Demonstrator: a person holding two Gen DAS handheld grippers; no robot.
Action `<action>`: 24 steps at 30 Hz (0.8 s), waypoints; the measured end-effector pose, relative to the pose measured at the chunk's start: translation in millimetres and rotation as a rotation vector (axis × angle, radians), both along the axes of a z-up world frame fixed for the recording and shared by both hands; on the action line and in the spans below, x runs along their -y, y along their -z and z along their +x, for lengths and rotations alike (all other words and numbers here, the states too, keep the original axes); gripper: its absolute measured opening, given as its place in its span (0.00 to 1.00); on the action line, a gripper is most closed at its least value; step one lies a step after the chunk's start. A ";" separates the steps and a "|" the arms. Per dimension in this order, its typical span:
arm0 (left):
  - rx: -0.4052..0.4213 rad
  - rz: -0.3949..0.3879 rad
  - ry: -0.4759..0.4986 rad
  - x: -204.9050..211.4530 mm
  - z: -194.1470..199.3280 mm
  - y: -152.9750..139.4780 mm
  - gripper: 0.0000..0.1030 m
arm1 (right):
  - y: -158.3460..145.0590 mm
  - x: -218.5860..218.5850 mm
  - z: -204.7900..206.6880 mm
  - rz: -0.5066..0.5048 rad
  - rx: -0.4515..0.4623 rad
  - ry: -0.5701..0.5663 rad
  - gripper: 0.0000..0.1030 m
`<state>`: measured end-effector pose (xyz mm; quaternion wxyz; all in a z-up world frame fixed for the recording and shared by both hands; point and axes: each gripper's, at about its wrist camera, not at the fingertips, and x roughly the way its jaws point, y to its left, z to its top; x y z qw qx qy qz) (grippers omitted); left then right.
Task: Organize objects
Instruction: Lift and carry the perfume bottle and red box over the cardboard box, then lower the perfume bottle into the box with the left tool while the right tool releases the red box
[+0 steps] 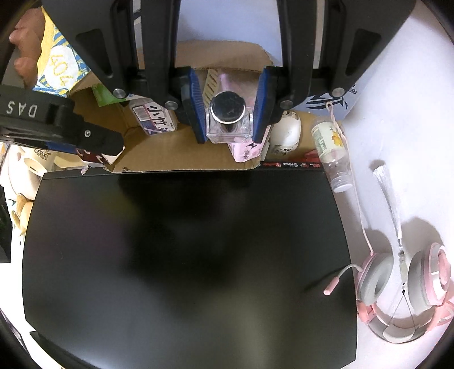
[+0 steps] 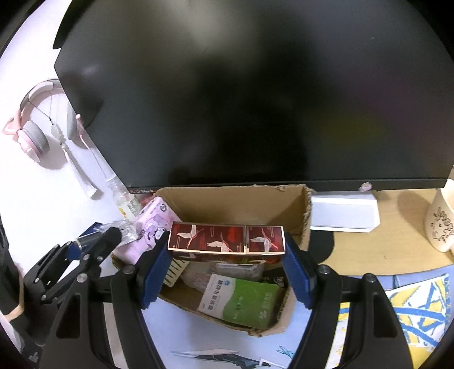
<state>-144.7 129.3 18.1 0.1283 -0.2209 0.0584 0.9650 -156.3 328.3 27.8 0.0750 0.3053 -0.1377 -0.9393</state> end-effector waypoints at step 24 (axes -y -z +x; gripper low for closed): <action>-0.008 0.005 0.003 -20.8 -8.9 15.1 0.29 | 10.5 -6.5 -3.4 -0.030 0.000 0.081 0.77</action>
